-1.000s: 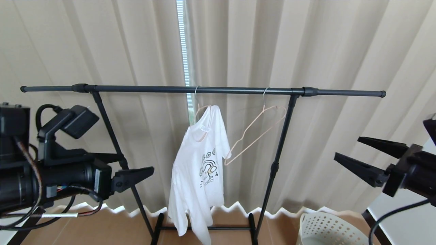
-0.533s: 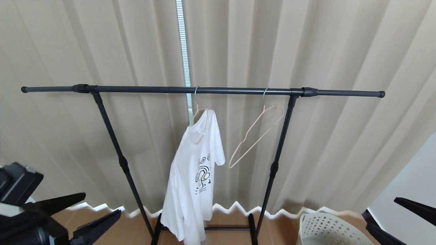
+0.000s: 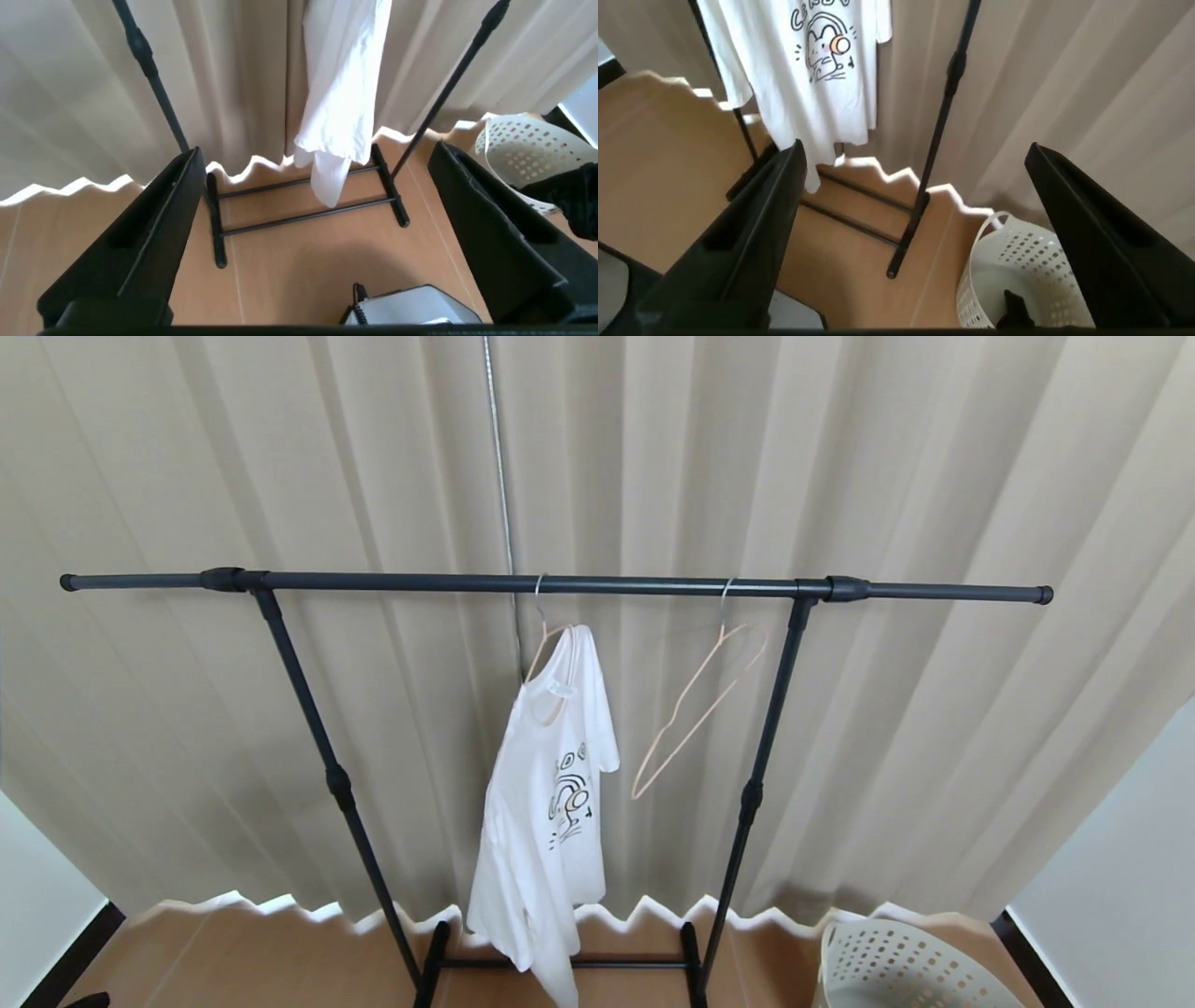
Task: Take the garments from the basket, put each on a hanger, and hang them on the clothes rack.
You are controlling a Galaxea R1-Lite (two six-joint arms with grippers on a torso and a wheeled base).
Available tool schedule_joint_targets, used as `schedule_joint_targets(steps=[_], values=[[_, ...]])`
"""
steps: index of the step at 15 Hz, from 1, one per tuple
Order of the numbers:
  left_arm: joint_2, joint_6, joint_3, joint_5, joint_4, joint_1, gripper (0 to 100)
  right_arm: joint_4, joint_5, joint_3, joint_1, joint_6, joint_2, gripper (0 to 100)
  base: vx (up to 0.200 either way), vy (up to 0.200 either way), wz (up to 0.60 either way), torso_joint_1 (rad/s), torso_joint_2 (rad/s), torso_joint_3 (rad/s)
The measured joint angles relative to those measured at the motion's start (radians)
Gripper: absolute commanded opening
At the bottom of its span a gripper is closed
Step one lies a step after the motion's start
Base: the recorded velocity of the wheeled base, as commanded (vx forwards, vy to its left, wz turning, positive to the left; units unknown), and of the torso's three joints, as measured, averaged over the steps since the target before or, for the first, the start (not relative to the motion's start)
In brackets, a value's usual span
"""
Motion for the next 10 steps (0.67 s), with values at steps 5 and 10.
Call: schedule_joint_targets(steps=[5, 10], values=[[-0.197, 0.0, 0.031, 0.0, 0.102, -0.003, 100, 0.04, -0.031, -0.017, -0.114, -0.001, -0.207, 100, 0.0, 0.0, 0.0, 0.0, 0.0, 0.0], [-0.383, 0.003, 0.032, 0.01, 0.2, -0.069, 100, 0.04, -0.036, -0.018, -0.121, 0.005, -0.246, 100, 0.0, 0.0, 0.0, 0.0, 0.0, 0.0]])
